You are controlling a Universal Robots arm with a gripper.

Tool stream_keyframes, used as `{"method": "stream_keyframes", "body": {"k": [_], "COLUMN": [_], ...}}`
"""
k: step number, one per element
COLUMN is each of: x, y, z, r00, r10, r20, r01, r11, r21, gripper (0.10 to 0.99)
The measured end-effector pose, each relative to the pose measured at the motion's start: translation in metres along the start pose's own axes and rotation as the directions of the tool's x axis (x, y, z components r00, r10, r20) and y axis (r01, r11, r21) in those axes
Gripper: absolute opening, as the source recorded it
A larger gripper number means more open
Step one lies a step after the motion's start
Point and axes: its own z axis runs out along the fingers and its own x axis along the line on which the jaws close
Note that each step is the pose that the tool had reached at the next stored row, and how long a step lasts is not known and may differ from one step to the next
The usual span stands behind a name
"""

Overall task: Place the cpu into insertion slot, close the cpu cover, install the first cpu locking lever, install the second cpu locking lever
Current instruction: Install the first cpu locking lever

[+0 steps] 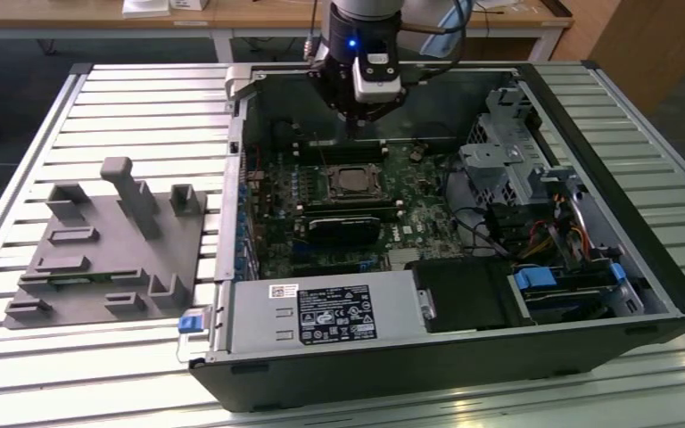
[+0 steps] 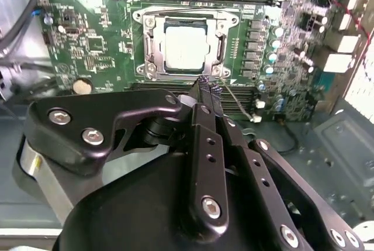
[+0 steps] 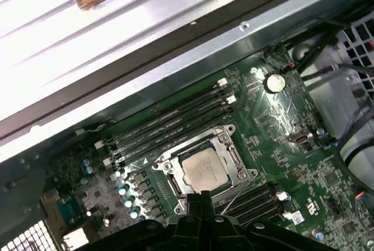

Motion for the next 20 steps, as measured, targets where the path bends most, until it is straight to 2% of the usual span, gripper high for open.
{"method": "stream_keyframes", "body": {"k": [6,10,14,20], "x": [-0.0001,0.0000,0.0000,0.0000], "y": [0.0000,0.0000,0.0000,-0.0001], "z": [0.0003,0.0003,0.0003,0.0005], "r00": [0.9962,0.9899,0.9776,0.9548], "r10": [-0.087,-0.142,-0.210,-0.297], "r20": [-0.0004,0.0037,0.0041,0.0052], "r01": [0.087,0.142,0.210,0.297], "r11": [0.9962,0.9899,0.9776,0.9548], "r21": [-0.001,-0.003,-0.002,-0.006], "gripper": [0.106,0.106,0.106,0.106]}}
